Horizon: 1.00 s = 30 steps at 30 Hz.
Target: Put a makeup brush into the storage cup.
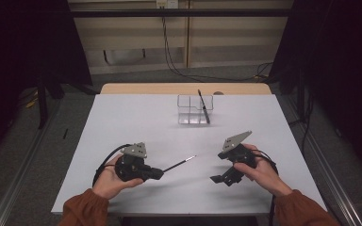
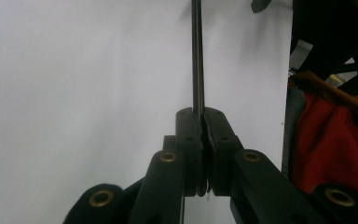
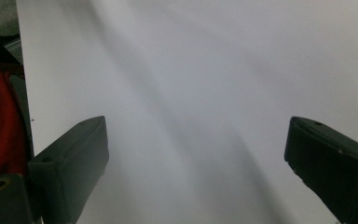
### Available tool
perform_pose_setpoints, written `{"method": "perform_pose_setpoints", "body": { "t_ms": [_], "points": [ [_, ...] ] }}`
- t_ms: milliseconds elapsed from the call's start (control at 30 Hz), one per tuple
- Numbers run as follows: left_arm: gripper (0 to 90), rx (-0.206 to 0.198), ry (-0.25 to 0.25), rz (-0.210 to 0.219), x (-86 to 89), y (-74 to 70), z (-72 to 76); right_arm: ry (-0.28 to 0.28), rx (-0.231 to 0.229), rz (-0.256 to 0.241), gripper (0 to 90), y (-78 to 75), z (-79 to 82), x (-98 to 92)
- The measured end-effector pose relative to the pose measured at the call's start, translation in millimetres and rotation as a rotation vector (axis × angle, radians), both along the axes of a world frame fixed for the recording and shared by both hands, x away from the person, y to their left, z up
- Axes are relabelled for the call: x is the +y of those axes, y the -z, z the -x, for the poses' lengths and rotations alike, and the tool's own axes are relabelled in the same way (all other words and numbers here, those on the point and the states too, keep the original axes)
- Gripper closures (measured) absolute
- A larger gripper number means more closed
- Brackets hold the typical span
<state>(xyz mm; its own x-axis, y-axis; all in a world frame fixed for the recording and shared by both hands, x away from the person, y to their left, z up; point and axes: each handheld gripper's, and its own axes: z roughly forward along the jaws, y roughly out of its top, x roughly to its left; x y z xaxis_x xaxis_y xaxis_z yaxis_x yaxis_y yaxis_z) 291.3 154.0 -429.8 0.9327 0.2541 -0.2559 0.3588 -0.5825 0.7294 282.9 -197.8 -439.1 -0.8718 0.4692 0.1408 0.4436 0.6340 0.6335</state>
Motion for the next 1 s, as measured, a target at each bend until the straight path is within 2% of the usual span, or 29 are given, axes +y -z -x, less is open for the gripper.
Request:
{"method": "perform_pose_setpoints", "body": {
  "t_ms": [133,233,300,500,733,867,1000],
  "points": [
    [85.5,-0.005,-0.009,0.023,0.7,0.2,0.6,-0.001,-0.017,-0.028,6.3,1.1,4.3,-0.6],
    [85.5,-0.004,-0.014,0.023,0.6,0.1,1.8,0.008,-0.057,-0.076,7.7,-1.0,7.9,-1.8],
    [85.5,-0.007,-0.018,0.030,0.3,0.2,3.5,0.007,-0.073,-0.091,7.3,-0.3,9.8,-2.4],
    [85.6,-0.020,-0.028,0.064,1.5,0.6,6.5,0.018,-0.060,-0.124,6.5,8.5,13.9,-3.3],
    [85.6,-0.048,-0.049,0.107,2.8,1.5,7.6,0.048,-0.099,-0.185,6.1,8.6,17.0,-5.8],
    [85.5,-0.047,-0.066,0.128,3.7,2.3,7.4,0.048,-0.103,-0.199,7.5,9.2,17.8,-5.9],
    [85.5,-0.069,-0.080,0.153,4.8,3.7,7.6,0.049,-0.111,-0.212,7.4,9.8,18.9,-4.7]
  ]
}}
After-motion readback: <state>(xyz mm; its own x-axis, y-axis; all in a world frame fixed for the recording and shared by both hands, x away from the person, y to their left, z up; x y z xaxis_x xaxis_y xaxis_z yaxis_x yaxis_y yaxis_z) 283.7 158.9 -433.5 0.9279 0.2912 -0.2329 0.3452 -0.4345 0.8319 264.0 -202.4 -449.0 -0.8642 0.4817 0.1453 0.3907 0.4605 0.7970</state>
